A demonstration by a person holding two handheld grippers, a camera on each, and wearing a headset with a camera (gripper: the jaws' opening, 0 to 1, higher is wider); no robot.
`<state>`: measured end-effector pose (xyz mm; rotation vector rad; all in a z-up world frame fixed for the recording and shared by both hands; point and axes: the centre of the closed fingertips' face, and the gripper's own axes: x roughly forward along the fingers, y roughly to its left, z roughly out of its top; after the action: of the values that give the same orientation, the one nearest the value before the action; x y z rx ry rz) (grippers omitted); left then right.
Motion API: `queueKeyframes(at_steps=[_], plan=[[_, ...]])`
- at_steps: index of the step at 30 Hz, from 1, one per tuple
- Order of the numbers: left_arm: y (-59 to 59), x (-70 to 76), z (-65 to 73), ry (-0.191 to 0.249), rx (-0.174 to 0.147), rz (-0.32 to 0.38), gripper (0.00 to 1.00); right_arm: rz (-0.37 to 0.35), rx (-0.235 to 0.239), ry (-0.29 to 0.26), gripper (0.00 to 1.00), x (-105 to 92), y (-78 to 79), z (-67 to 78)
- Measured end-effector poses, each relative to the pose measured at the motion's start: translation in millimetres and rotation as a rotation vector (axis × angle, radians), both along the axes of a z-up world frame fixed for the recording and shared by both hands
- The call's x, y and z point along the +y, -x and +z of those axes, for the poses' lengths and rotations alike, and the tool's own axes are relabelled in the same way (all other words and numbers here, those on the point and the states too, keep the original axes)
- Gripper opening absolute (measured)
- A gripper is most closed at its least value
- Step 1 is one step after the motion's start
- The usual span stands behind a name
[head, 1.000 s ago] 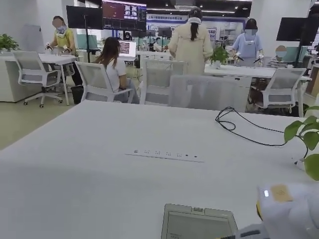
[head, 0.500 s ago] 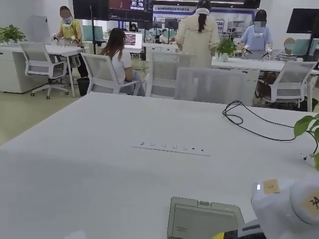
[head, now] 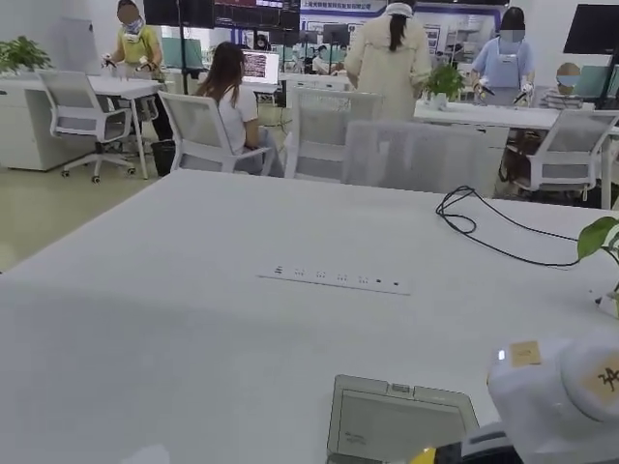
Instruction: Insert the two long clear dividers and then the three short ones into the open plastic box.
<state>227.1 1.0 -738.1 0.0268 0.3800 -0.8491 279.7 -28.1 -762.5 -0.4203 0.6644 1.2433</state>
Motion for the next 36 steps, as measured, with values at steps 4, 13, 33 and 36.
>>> queueKeyframes(at_steps=[4, 13, 33, 36], plan=[[0.2, -0.8, 1.0, 0.007, 0.001, 0.000, 0.74, -0.005, 0.018, -0.005, 0.02, 0.8, -0.7, -2.2], [0.0, -0.1, 1.6, 0.009, -0.001, 0.003, 0.74, 0.045, 0.011, 0.073, 0.02, 9.9, 0.1, -3.5], [-0.7, 0.8, 1.7, 0.013, 0.001, 0.008, 0.74, 0.243, -0.057, 0.248, 0.02, 30.1, 5.4, -24.6], [-0.6, 0.3, 0.8, 0.010, 0.002, 0.006, 0.74, 0.262, -0.062, 0.253, 0.02, 31.5, 5.9, -26.9]])
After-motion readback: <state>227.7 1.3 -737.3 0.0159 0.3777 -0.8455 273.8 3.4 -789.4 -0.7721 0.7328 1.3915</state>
